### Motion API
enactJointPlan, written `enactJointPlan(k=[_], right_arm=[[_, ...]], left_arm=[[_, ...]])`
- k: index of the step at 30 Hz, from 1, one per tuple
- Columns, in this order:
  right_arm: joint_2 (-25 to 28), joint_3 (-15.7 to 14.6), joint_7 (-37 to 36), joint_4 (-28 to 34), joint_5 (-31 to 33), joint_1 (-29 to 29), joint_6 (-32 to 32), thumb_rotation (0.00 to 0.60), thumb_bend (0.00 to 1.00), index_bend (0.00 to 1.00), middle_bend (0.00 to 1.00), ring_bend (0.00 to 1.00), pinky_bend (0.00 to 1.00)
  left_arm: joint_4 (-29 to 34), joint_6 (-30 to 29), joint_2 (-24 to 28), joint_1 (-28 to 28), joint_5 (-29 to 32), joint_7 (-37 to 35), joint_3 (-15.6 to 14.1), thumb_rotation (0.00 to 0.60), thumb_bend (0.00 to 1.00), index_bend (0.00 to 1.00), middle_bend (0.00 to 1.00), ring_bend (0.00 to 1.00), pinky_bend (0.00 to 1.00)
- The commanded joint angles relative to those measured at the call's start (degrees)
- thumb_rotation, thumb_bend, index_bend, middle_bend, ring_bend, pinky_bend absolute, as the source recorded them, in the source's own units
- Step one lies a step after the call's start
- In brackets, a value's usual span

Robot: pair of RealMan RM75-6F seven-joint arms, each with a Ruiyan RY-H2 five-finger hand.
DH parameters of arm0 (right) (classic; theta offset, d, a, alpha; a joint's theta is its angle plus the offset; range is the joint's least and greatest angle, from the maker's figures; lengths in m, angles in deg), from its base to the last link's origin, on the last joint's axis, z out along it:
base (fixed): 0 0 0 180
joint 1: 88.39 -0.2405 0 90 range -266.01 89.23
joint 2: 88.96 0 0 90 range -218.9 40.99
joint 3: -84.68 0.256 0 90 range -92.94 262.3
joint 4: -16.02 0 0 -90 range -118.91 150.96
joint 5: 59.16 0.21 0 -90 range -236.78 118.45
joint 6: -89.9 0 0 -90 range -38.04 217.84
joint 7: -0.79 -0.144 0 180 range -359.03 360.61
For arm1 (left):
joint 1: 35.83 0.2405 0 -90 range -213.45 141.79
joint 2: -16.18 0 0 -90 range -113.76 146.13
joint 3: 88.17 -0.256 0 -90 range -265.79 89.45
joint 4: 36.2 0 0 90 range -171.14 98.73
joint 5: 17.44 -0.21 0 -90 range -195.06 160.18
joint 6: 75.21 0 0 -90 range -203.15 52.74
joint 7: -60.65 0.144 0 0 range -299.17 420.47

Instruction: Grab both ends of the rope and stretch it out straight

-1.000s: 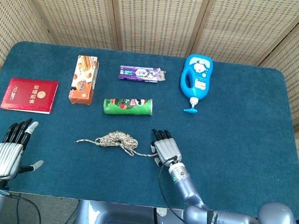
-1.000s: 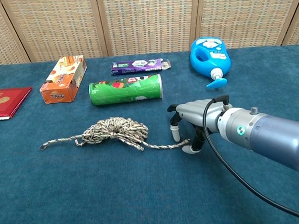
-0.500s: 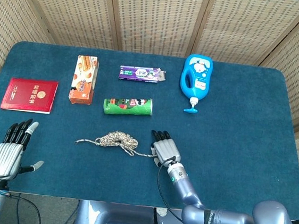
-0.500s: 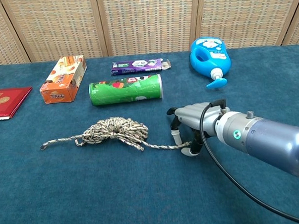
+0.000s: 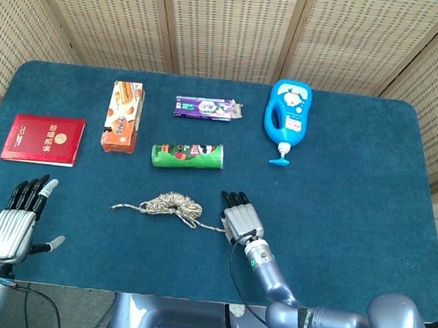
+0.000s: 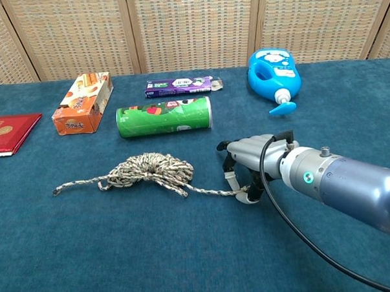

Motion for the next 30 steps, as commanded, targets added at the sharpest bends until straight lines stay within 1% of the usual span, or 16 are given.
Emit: enactJointPlan(k=[1, 4, 7, 9, 12, 14, 17, 20, 24, 30], right_arm=[[0.0, 0.0, -0.2, 0.1, -0.2, 0.1, 0.2, 0.6, 0.45, 0.66, 0.0, 0.0, 0.0], [0.1, -0.1, -0.1, 0.3, -0.4, 0.0, 0.5, 0.6, 0.45, 0.66, 0.0, 0.0, 0.0], [0.1, 0.0, -0.1, 0.6, -0.5, 0.0, 0.7, 0.6, 0.45, 0.66, 0.0, 0.0, 0.0], [0.1, 0.0, -0.2, 1.0, -0.6, 0.0, 0.9, 0.6, 0.45, 0.66, 0.0, 0.0, 0.0], [0.2, 0.0, -0.1, 1.1, -0.7, 0.0, 1.0, 0.6, 0.45, 0.66, 0.0, 0.0, 0.0], [0.1, -0.1, -0.1, 1.1, -0.5, 0.0, 0.9, 0.6, 0.45, 0.66, 0.0, 0.0, 0.0], [0.1, -0.1, -0.1, 0.9, -0.4, -0.1, 0.8, 0.6, 0.45, 0.66, 0.0, 0.0, 0.0], [-0.1, -0.2, -0.2, 0.7, -0.3, -0.1, 0.7, 0.6, 0.45, 0.66, 0.0, 0.0, 0.0], [-0.2, -0.3, -0.4, 0.4, -0.3, 0.0, 0.5, 0.6, 0.45, 0.66, 0.0, 0.0, 0.0], [-0.2, -0.3, -0.4, 0.4, -0.5, -0.1, 0.6, 0.6, 0.45, 0.67, 0.0, 0.0, 0.0]], left_arm=[[0.0, 0.5, -0.2, -0.4, 0.4, -0.1, 0.4, 0.6, 0.0, 0.0, 0.0, 0.0, 0.0], [0.9, 3.5, 0.3, -2.5, 2.5, 0.5, 2.2, 0.6, 0.02, 0.01, 0.0, 0.0, 0.0], [0.9, 6.3, 0.0, -5.2, 5.0, 1.8, 4.7, 0.6, 0.07, 0.16, 0.0, 0.0, 0.0], [-0.4, 8.6, -1.1, -7.6, 6.8, 2.8, 6.7, 0.6, 0.12, 0.27, 0.0, 0.0, 0.0], [-3.3, 12.0, -3.4, -10.9, 10.3, 4.0, 9.1, 0.6, 0.17, 0.39, 0.0, 0.0, 0.0], [-5.8, 14.4, -5.3, -13.0, 13.0, 5.3, 10.3, 0.6, 0.19, 0.43, 0.0, 0.0, 0.0], [-8.5, 17.2, -7.4, -15.1, 16.1, 6.3, 10.9, 0.6, 0.21, 0.45, 0.0, 0.0, 0.0], [-11.7, 19.9, -9.8, -17.0, 19.2, 7.6, 10.8, 0.6, 0.22, 0.45, 0.0, 0.0, 0.0], [-14.7, 21.3, -12.1, -18.3, 21.2, 7.8, 10.4, 0.6, 0.24, 0.47, 0.0, 0.0, 0.0], [-17.0, 22.4, -14.0, -19.2, 23.2, 7.5, 9.9, 0.6, 0.27, 0.48, 0.0, 0.0, 0.0]])
